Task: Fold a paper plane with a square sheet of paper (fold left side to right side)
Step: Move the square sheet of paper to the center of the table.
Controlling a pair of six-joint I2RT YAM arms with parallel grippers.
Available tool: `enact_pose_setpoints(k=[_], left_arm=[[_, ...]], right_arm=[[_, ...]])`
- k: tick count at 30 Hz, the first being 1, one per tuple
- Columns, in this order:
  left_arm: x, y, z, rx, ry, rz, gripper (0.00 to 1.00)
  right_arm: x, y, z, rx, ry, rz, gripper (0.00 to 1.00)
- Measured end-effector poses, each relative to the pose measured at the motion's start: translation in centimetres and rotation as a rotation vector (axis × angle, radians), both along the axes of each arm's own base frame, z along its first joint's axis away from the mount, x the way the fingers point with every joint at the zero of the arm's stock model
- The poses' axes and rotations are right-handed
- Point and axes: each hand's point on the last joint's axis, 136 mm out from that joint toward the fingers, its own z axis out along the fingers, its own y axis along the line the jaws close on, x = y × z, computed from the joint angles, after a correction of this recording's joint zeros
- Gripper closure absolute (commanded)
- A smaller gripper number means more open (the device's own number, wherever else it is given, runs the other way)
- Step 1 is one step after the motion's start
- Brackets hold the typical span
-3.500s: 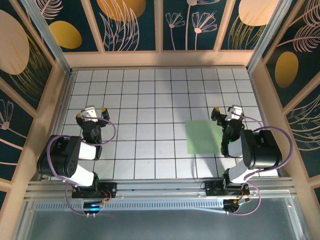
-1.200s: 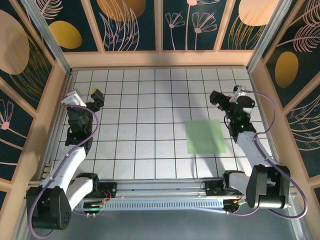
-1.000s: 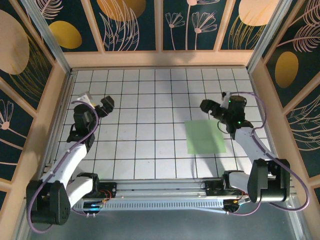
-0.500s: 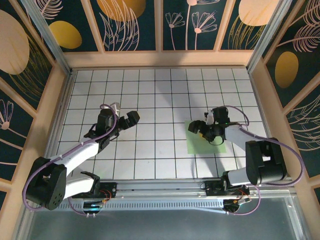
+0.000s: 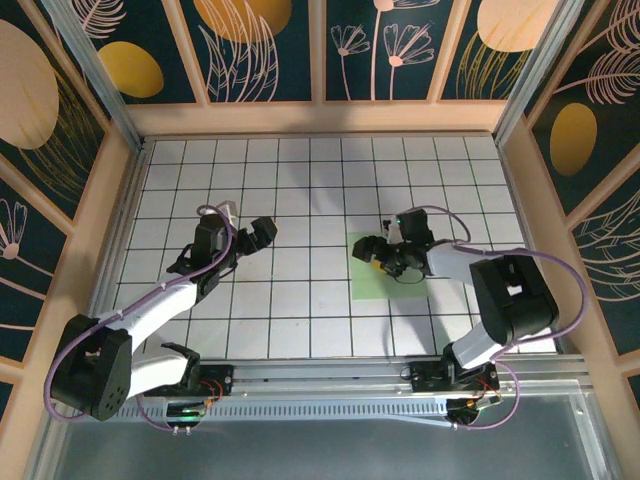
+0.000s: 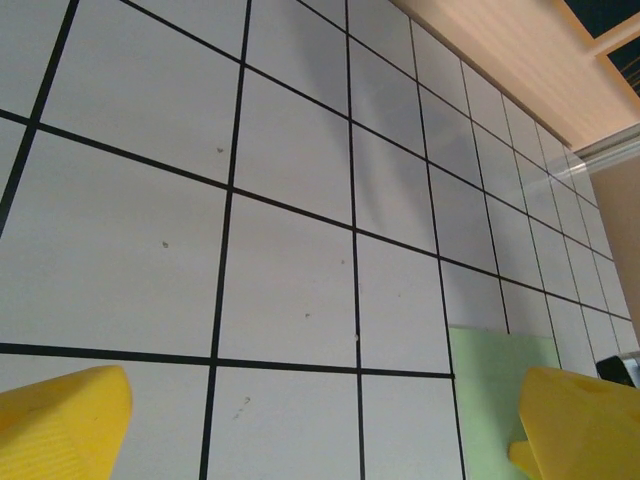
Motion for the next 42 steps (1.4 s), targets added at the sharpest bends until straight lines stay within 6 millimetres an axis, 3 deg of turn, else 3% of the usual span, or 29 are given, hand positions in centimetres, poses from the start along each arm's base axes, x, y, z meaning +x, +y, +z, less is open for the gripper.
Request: enact_pose_setpoints(k=[13, 20, 32, 37, 42], left_arm=[[-0.1, 0.3, -0.4, 0.016, 0.015, 0.014, 0.01], [-0.2, 0.4, -0.5, 0.020, 0.026, 0.014, 0.01], [0.0, 0.2, -0.6, 0.020, 0.036, 0.009, 0.03], [-0.2, -0.6, -1.9, 0.016, 0.080, -0.025, 0.15], [-0.8, -2.6, -3.6, -0.009, 0.145, -0.098, 0.33]], right_arm=[[3.2, 10.3, 0.8, 0.128, -0.022, 0.036, 0.20], [4.7, 13.4, 1.1, 0.172, -0.030, 0.043, 0.21], [5.1, 14.1, 1.8, 0.223, -0.012, 0.010, 0.21], [5.9, 13.5, 3.5, 0.251, -0.039, -0.004, 0.21], [7.7, 10.3, 6.3, 0.195, -0.140, -0.044, 0.21]])
